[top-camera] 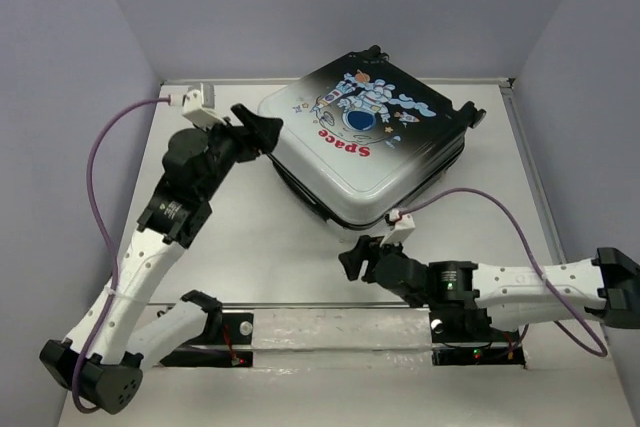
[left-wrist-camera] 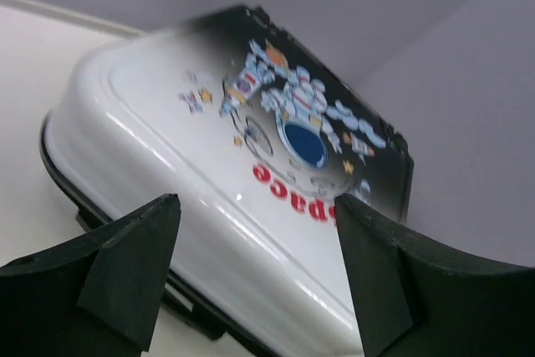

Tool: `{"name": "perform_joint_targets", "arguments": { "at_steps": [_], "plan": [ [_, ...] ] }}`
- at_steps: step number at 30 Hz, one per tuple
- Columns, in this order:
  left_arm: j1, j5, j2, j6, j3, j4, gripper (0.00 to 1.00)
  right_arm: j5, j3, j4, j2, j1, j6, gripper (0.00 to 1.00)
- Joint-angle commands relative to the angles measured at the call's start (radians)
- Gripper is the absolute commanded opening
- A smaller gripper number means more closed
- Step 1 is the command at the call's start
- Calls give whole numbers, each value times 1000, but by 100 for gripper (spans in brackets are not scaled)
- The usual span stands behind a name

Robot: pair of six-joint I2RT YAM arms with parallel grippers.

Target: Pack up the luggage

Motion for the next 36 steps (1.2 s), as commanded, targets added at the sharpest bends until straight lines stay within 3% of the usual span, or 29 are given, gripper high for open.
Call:
{"name": "perform_joint_targets", "arguments": {
  "at_steps": [1, 3, 6, 11, 17, 24, 28, 31, 36],
  "plan": [
    [154, 157, 180, 62, 195, -46, 86, 31, -47, -278, -150, -71, 152, 26],
    [208, 197, 261, 62, 267, -52, 86, 17, -55, -286, -195, -176, 110, 7],
    [303, 242, 418, 51, 392, -55, 84, -67, -55, -274, -255, -426, -10, 7],
    [420, 341, 683, 17, 572, -28, 83, -89, 23, -257, -293, -629, -182, 7],
    [437, 507, 1028, -29, 816, -61, 75, -341, 48, -108, -149, -923, -295, 7],
    [418, 618, 1288, -38, 976, -49, 60, -509, 98, 46, 50, -1057, -340, 7],
    [376, 647, 1322, -69, 888, 69, 58, -575, 167, 158, 161, -1058, -375, 7],
    [366, 636, 1251, -138, 695, 246, 55, -632, 201, 198, 237, -1058, -400, 7],
    [371, 552, 1090, -321, 231, 611, 47, -843, 307, 312, 371, -1058, -470, 7]
  ]
}}
